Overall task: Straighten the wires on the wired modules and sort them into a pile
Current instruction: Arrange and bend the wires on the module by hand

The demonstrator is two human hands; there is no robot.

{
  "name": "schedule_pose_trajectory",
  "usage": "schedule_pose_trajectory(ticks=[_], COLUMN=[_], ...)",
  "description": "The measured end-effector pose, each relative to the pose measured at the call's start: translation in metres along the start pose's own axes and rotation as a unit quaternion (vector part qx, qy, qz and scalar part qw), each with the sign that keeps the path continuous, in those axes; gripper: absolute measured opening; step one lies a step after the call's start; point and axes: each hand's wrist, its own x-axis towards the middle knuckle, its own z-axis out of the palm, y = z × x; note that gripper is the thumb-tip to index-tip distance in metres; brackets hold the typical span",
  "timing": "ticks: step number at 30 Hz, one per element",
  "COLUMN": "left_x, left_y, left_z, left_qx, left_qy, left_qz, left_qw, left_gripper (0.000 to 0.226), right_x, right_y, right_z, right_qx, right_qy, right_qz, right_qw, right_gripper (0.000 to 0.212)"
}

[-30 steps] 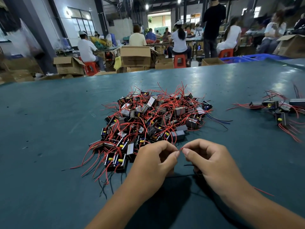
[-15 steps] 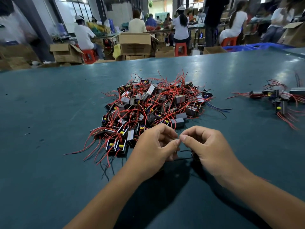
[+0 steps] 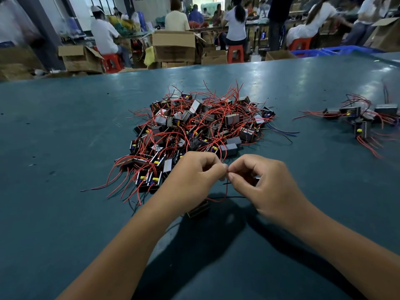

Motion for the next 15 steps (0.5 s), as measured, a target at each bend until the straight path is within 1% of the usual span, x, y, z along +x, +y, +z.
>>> schedule_pose_trajectory(ticks=[1, 3, 4, 5, 6, 7, 8, 9, 10, 12, 15], left_x=[-0.001, -0.002, -0.002, -0.001, 0.000, 0.001, 0.001, 0.001, 0.001, 0.002, 0.004], left_y=[0.001, 0.003, 0.003, 0.001, -0.003, -0.006, -0.008, -0.010, -0.011, -0.012, -0.011], left_z=[0.001, 0.004, 0.003, -0.001, -0.005, -0.010, -0.015, -0.018, -0.020, -0.021, -0.022], left_qx=[-0.056, -0.182, -0.215, -0.209, -0.159, -0.079, -0.004, 0.043, 0.068, 0.100, 0.146], left_qy=[-0.012, -0.045, -0.051, -0.042, -0.023, -0.002, 0.009, 0.007, 0.000, -0.002, 0.012], left_qz=[-0.046, -0.139, -0.155, -0.140, -0.093, -0.024, 0.048, 0.108, 0.153, 0.213, 0.268], left_qw=[0.997, 0.972, 0.963, 0.967, 0.983, 0.997, 0.999, 0.993, 0.986, 0.972, 0.952], left_gripper=[0.038, 0.042, 0.043, 0.041, 0.036, 0.028, 0.018, 0.011, 0.009, 0.007, 0.006], right_x=[0.000, 0.000, 0.000, 0.000, 0.000, 0.001, 0.001, 0.001, 0.002, 0.002, 0.002], right_y=[-0.001, -0.001, -0.001, -0.001, 0.000, 0.001, 0.001, 0.002, 0.003, 0.004, 0.004], right_z=[0.000, 0.000, -0.001, -0.002, -0.004, -0.005, -0.006, -0.006, -0.006, -0.006, -0.008], right_qx=[-0.026, -0.071, -0.072, -0.057, -0.037, -0.017, -0.001, 0.008, 0.014, 0.023, 0.030], right_qy=[-0.001, -0.006, -0.006, -0.003, -0.001, 0.000, -0.003, -0.007, -0.013, -0.029, -0.044], right_qz=[-0.023, -0.062, -0.066, -0.060, -0.050, -0.037, -0.026, -0.018, -0.015, -0.014, -0.020], right_qw=[0.999, 0.996, 0.995, 0.997, 0.998, 0.999, 1.000, 1.000, 1.000, 0.999, 0.998], right_gripper=[0.011, 0.007, 0.008, 0.011, 0.014, 0.016, 0.017, 0.017, 0.017, 0.014, 0.013])
